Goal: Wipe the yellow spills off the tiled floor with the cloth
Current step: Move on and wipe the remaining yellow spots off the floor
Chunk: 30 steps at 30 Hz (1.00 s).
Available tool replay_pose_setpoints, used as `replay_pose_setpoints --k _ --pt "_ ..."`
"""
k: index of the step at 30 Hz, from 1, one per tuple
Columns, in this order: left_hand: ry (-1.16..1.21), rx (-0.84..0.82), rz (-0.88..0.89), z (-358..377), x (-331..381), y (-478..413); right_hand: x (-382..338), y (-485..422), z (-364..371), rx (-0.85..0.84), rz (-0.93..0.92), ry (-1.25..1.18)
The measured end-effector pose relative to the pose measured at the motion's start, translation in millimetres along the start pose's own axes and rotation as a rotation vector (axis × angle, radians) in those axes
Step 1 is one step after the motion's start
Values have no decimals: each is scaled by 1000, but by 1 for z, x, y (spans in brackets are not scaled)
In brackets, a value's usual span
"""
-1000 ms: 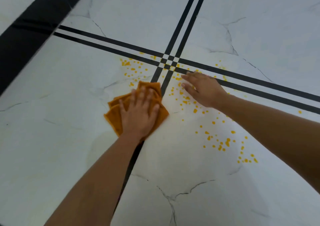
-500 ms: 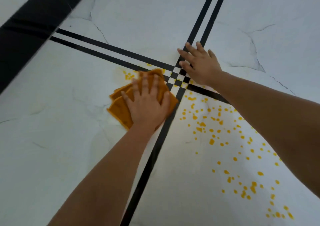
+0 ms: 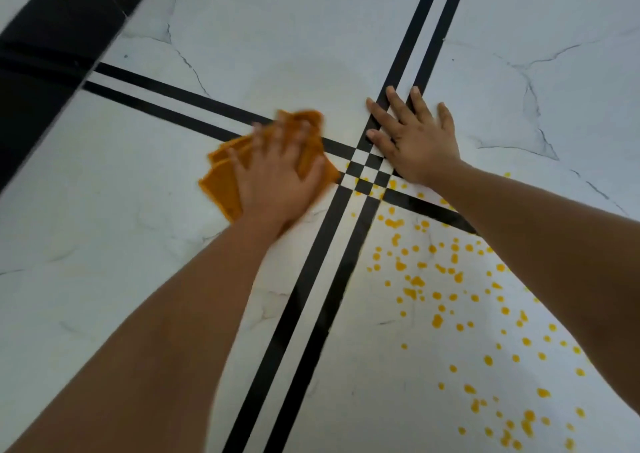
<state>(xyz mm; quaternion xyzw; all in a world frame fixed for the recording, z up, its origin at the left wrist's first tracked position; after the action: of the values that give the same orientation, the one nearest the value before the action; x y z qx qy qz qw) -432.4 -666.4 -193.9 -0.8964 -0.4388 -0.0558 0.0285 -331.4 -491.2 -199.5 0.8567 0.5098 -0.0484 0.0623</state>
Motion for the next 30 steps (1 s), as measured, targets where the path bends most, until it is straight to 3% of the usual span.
replay_pose_setpoints --k 2,3,6,8,11,14,15,18,20,24,25,28,30 --pt "33 7 -259 -1 -18 -15 0 0 0 14 4 -1" --pt "28 16 -252 0 -12 -10 0 0 1 19 3 2" --pt "-14 -4 111 2 40 38 0 0 0 1 12 -4" --pt "-49 -16 222 3 49 66 0 -1 -2 -31 15 -15" --pt "-19 -6 61 6 35 40 -2 5 -9 -60 -5 -108" --pt "28 3 -156 5 31 24 9 40 -25 25 24 -240" --pt "21 9 -112 5 42 33 14 54 -28 30 30 -248" --pt "-21 1 246 10 90 87 30 94 -37 -13 39 -232" --pt "-39 -33 367 12 98 92 47 115 -46 2 52 -217" --pt "79 -43 16 11 103 60 102 150 -52 68 139 -202" --pt "84 -35 43 11 121 70 117 155 -49 71 171 -205" --pt "4 -68 485 18 193 119 157 174 -42 97 237 -183" --pt "-13 -95 561 21 201 98 175 181 -43 115 253 -157"
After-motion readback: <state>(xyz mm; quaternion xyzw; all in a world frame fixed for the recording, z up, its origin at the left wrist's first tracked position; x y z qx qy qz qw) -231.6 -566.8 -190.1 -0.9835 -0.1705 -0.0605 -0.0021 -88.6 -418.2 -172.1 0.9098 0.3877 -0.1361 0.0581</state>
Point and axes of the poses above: each hand's wrist, its own y-axis away from the middle knuckle, its own z-axis out of the palm, x = y × z, the point moved 8 cm from there along -y, towards the middle knuckle, and after that the axes turned 6 degrees about x, right-handed, at the moved point
